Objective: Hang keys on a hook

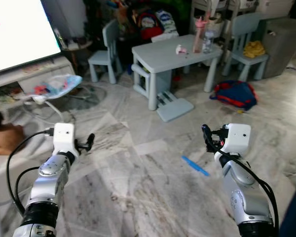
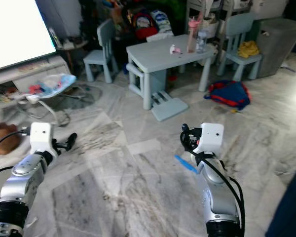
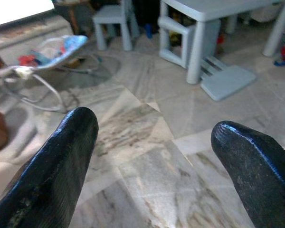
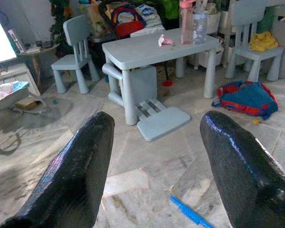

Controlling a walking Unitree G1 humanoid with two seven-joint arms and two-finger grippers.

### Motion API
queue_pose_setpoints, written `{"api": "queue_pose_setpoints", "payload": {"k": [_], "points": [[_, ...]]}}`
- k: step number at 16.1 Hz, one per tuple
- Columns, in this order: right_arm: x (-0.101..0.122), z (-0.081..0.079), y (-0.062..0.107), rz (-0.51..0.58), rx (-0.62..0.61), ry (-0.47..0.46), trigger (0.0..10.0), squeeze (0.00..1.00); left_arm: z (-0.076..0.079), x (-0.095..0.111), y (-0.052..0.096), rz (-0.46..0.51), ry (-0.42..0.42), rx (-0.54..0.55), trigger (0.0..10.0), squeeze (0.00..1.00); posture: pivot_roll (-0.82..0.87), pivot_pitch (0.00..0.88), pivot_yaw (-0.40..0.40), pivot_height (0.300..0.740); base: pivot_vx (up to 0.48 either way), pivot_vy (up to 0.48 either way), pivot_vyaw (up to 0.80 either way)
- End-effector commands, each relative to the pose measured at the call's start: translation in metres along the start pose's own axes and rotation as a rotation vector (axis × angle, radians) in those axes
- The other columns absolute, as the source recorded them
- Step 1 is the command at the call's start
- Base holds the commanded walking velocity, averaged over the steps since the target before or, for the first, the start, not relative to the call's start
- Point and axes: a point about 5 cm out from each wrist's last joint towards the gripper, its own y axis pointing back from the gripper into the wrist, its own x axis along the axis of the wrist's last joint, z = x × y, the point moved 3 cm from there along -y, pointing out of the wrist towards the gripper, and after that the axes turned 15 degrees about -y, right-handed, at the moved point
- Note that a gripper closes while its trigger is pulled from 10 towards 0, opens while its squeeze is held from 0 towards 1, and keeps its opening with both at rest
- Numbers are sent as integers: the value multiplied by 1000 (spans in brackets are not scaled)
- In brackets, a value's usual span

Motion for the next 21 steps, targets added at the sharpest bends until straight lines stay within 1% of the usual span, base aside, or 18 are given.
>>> {"api": "queue_pose_setpoints", "payload": {"k": [1, 3, 5, 6, 7, 9, 12, 13, 16, 17, 18, 19, 20, 21], "points": [[1, 3, 0, 7, -10, 4, 10000, 0, -3, -3, 0, -10, -12, 13, 10000, 0, -2, 0, 62, 740, 0, 0, 0], [0, 17, 0, -2, -44, 16, 10000, 0, -9, -8, -1, -24, -10, 40, 10000, 0, -5, 0, 60, 740, 0, 0, 0], [-1, 23, -1, -7, -60, 15, 10000, 0, -10, -12, -2, -36, -11, 42, 10000, 0, -7, 0, 59, 740, 0, 0, 0], [-1, 31, -3, -16, -79, 26, 10000, 0, -11, -21, -1, -69, -15, 49, 10000, 0, -7, 0, 55, 740, 0, 0, 0], [-1, 32, -4, -16, -83, 27, 10000, 0, -12, -23, -1, -75, -17, 51, 10000, 0, -8, 0, 54, 740, 0, 0, 0], [-2, 41, -3, -25, -103, 26, 10000, 0, -14, -28, 0, -86, -8, 66, 10000, 0, -8, 0, 51, 740, 0, 0, 0], [-11, 49, 0, -49, -125, 22, 10000, 0, -14, -34, 0, -108, 2, 75, 10000, 0, -7, 0, 50, 740, 0, 0, 0], [-19, 52, 2, -75, -133, 25, 10000, 0, -14, -40, 0, -131, -5, 72, 10000, 0, -9, 0, 51, 740, 0, 0, 0], [-37, 66, 4, -142, -179, -9, 10000, 0, -8, -62, 4, -212, 9, 50, 10000, 0, -10, 0, 51, 740, 0, 0, 0], [-48, 68, 4, -189, -176, -14, 10000, 0, -4, -73, 7, -250, 20, 31, 10000, 0, -11, 0, 48, 740, 0, 0, 0], [-54, 70, 4, -209, -178, -8, 10000, 0, 0, -81, 9, -274, 16, 15, 10000, 0, -12, 0, 43, 740, 0, 0, 0], [-61, 73, 5, -238, -181, -4, 10000, 0, 5, -94, 15, -311, 21, -4, 10000, 0, -12, 0, 40, 740, 0, 0, 0], [-75, 76, 8, -305, -194, -28, 10000, 0, 8, -113, 24, -373, 33, -12, 10000, 0, -14, 0, 36, 740, 0, 0, 0], [-87, 77, 11, -354, -194, -39, 10000, 0, 7, -126, 33, -421, 52, 5, 10000, 0, -21, 0, 31, 740, 0, 0, 0]]}}
